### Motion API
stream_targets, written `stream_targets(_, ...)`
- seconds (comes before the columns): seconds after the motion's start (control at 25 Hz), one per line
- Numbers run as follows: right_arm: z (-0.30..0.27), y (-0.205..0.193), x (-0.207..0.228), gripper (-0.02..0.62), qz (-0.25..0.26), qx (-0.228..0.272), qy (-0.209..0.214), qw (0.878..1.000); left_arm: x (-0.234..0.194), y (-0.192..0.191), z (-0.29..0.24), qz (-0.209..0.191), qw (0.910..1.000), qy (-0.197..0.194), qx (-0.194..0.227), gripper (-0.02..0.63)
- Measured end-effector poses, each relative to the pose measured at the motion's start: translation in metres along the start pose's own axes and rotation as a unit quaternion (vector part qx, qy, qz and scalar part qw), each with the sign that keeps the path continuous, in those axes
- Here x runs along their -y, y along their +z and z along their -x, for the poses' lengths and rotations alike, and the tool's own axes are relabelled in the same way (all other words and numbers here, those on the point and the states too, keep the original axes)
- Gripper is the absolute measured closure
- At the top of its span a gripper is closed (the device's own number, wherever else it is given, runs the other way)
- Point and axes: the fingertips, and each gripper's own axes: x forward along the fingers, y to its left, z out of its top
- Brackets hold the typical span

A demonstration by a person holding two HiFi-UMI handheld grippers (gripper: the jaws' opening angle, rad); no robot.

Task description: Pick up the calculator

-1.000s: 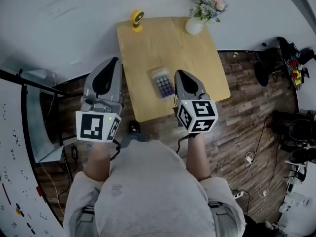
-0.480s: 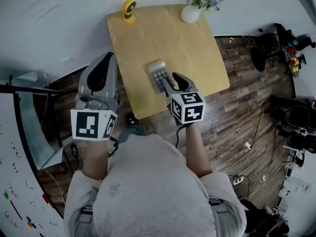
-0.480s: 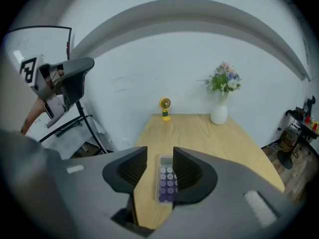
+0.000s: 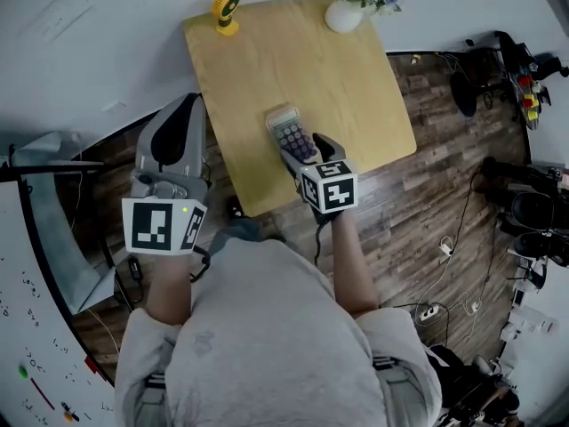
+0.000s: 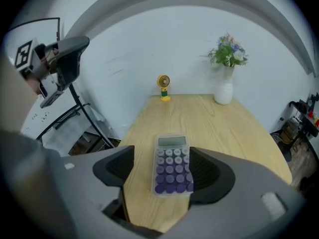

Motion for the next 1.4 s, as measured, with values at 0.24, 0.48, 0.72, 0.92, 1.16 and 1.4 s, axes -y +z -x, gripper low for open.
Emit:
stream_targets(0.24, -0.019, -0.014, 0.006, 0.212, -0.002, -0.026, -0.001, 1.000, -0.004, -0.008, -0.006, 0.003, 0.9999, -0.006, -0.009, 0.601)
stream_targets(0.48, -0.037, -0.026, 0.015, 0.166, 0.004, -0.052, -0.002, 0.999, -0.008, -0.017, -0.010, 0.004, 0.9998, -0.006, -0.019, 0.601)
stream_targets(0.72, -0.053, -0.033, 0.022, 0.150, 0.000, -0.072, 0.001, 0.997, -0.011, -0.025, -0.012, 0.004, 0.9996, -0.007, -0.029, 0.601)
stream_targets(0.92, -0.065, -0.036, 0.027, 0.141, 0.005, -0.088, -0.006, 0.996, -0.016, -0.031, -0.013, 0.005, 0.9994, -0.004, -0.034, 0.601)
stream_targets(1.16, -0.077, -0.043, 0.028, 0.131, 0.015, -0.115, 0.000, 0.993, -0.018, -0.037, -0.016, 0.006, 0.9991, -0.004, -0.042, 0.601)
stream_targets(1.4, -0.090, -0.046, 0.031, 0.117, 0.022, -0.132, -0.002, 0.991, -0.020, -0.043, -0.020, 0.008, 0.9988, -0.006, -0.048, 0.601)
